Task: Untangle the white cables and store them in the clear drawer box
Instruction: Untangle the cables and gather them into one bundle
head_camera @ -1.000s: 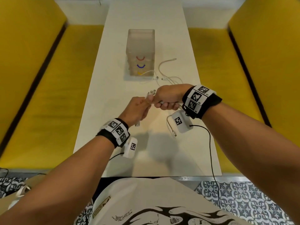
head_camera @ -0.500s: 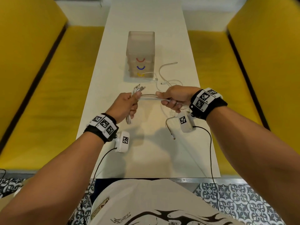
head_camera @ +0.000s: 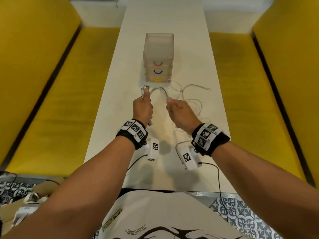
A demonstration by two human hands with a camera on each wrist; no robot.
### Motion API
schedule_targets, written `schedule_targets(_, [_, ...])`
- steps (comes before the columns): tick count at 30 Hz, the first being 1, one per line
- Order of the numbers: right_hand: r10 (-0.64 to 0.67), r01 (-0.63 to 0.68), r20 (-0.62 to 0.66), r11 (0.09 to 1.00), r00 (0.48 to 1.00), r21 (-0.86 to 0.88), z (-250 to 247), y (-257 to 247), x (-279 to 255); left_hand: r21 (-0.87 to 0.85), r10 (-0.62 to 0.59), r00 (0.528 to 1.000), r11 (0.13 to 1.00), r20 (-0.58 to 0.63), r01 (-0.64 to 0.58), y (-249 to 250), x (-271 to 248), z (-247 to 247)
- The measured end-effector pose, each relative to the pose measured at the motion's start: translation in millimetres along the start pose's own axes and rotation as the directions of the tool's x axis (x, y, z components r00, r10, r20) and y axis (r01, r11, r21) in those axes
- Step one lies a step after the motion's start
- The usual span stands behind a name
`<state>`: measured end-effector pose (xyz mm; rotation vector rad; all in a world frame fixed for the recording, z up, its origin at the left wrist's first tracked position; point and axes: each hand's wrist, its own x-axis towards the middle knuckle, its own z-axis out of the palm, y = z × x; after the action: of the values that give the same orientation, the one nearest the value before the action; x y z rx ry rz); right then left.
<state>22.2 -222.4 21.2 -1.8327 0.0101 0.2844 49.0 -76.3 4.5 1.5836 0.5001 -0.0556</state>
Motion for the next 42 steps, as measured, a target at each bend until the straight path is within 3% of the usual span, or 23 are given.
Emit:
schedule_targets(5, [-0.076, 0.078, 0.025, 0.989, 0.997, -0.122, 25, 3, -10, 0.007, 0.009, 1.000, 1.000, 0.027, -0.009, 5, -4, 11])
schedule_targets(8, [-0.131, 0.147, 0.087, 0.964, 0.988, -0.223, 29, 5, -13, 0.026, 0.048, 0.994, 0.998, 0.103, -0.050, 6, -9, 13])
schedule_targets(16, [-0.074, 0.117, 0.138, 0.932, 0.988, -0.343, 23, 6, -12, 0.133, 0.165, 0.964, 0.972, 0.210, -0.196, 4, -9, 16])
schedule_targets(20, [-0.028, 0.116, 0.209, 0.899, 0.977, -0.423, 17, 0, -14, 0.139, 0.157, 0.938, 0.968, 0.308, -0.207, 2, -15, 18])
schedule_targets(23, [-0.019, 0.118, 0.223, 0.891, 0.975, -0.438, 16, 2, -15, 0.183, 0.156, 0.943, 0.959, 0.295, -0.216, 0, -14, 19])
schedule_targets(26, [-0.020, 0.119, 0.239, 0.905, 0.971, -0.408, 17, 11, -11, 0.174, 0.116, 0.963, 0.972, 0.245, -0.161, -1, -9, 19])
schedule_targets(31, [-0.036, 0.117, 0.267, 0.949, 0.963, -0.294, 12, 14, -16, 0.013, 0.032, 0.975, 0.999, 0.219, -0.036, -4, -3, 14])
schedule_targets(36, [0.155, -0.113, 0.296, 0.981, 0.942, -0.156, 4, 36, -19, -0.262, -0.041, 0.961, 0.958, 0.273, 0.116, -3, -10, 10])
schedule_targets(42, [0.272, -0.192, 0.340, 0.949, 0.900, -0.252, -9, 45, -22, -0.317, -0.080, 0.963, 0.934, 0.258, 0.163, -2, -6, 3])
